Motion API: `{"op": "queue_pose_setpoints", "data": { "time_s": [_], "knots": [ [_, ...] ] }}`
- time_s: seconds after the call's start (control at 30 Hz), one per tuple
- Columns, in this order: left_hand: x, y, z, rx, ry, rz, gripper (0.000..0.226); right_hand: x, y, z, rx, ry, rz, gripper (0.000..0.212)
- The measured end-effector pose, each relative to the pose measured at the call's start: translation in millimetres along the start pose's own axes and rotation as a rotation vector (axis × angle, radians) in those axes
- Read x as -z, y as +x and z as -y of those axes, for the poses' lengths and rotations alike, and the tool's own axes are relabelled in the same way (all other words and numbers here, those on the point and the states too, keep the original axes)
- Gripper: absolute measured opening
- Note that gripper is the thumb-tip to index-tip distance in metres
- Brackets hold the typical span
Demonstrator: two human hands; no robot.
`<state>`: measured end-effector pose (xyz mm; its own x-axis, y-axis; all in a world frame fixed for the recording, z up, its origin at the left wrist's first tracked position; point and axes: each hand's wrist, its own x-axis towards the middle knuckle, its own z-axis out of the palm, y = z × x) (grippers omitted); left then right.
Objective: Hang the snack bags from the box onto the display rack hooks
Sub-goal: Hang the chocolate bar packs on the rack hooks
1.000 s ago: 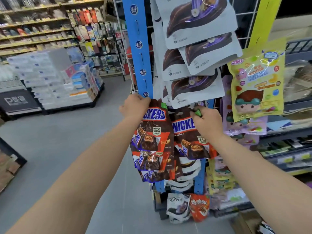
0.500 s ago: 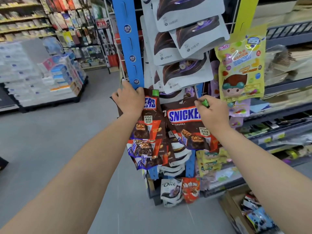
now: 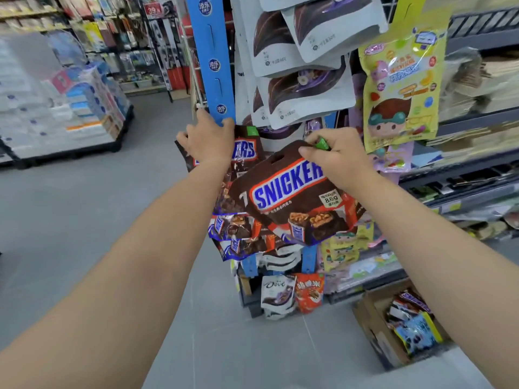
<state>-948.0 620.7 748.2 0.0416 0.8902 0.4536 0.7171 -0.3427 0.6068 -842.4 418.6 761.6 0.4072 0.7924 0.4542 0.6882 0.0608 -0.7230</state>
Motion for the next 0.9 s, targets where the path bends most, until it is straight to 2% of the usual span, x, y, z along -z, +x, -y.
{"op": "queue_pose_setpoints", "data": {
  "time_s": [0.07, 0.1, 0.17, 0.2, 0.27, 0.37, 0.47, 0.57, 0.67, 0.8, 0.87, 0.9],
  "knots": [
    [5, 5, 10, -0.136, 0.072, 0.006, 0.030, -6, 6, 6, -0.038, -0.113, 0.223, 0.008],
    [7, 8, 14, -0.221, 0.098, 0.015, 0.027, -11, 11, 9, -0.073, -0.170, 0.314, 0.012],
    [10, 11, 23, -0.403, 0.156, 0.049, 0.025, -24, 19, 13, -0.131, -0.214, 0.460, 0.045],
    [11, 13, 27, -0.478, 0.184, 0.070, 0.025, -31, 24, 14, -0.132, -0.226, 0.496, 0.051],
    [12, 14, 38, -0.575, 0.233, 0.114, 0.023, -49, 32, 14, -0.088, -0.287, 0.539, 0.048],
    [15, 17, 52, -0.570, 0.224, 0.133, 0.020, -67, 45, 7, -0.051, -0.462, 0.537, 0.033],
    [16, 19, 53, -0.523, 0.199, 0.125, 0.019, -74, 53, 0, -0.064, -0.537, 0.523, 0.028],
    [16, 18, 46, -0.512, 0.211, 0.141, 0.018, -70, 55, -15, -0.086, -0.553, 0.493, 0.027],
    [17, 16, 40, -0.502, 0.225, 0.179, 0.018, -61, 54, -19, -0.079, -0.508, 0.466, 0.013],
    [29, 17, 33, -0.476, 0.165, 0.154, 0.023, -52, 45, -4, -0.096, -0.429, 0.253, 0.025],
    [41, 14, 26, -0.456, -0.018, 0.180, 0.029, -53, 43, 5, -0.090, -0.320, 0.116, 0.031],
    [48, 12, 23, -0.450, -0.134, 0.268, 0.032, -55, 42, 11, -0.100, -0.248, 0.066, 0.032]
  ]
}}
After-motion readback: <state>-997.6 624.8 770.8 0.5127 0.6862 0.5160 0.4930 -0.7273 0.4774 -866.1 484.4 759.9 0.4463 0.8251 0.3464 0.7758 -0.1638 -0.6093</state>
